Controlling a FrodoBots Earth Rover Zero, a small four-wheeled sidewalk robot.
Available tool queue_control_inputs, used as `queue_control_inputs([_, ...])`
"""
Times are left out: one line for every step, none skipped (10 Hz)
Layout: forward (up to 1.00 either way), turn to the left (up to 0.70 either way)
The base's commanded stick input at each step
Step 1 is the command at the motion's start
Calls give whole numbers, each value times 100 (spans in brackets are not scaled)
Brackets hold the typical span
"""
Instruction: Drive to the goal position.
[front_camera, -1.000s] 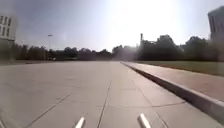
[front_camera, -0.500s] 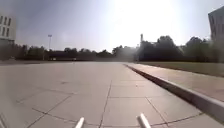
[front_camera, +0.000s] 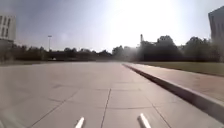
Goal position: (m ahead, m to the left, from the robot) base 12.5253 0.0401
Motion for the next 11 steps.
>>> queue_control_inputs([70,1])
queue_control_inputs([70,1])
queue_control_inputs([70,1])
queue_control_inputs([70,1])
queue_control_inputs([70,1])
queue_control_inputs([70,1])
queue_control_inputs([70,1])
queue_control_inputs([70,1])
queue_control_inputs([70,1])
queue_control_inputs([70,1])
queue_control_inputs([70,1])
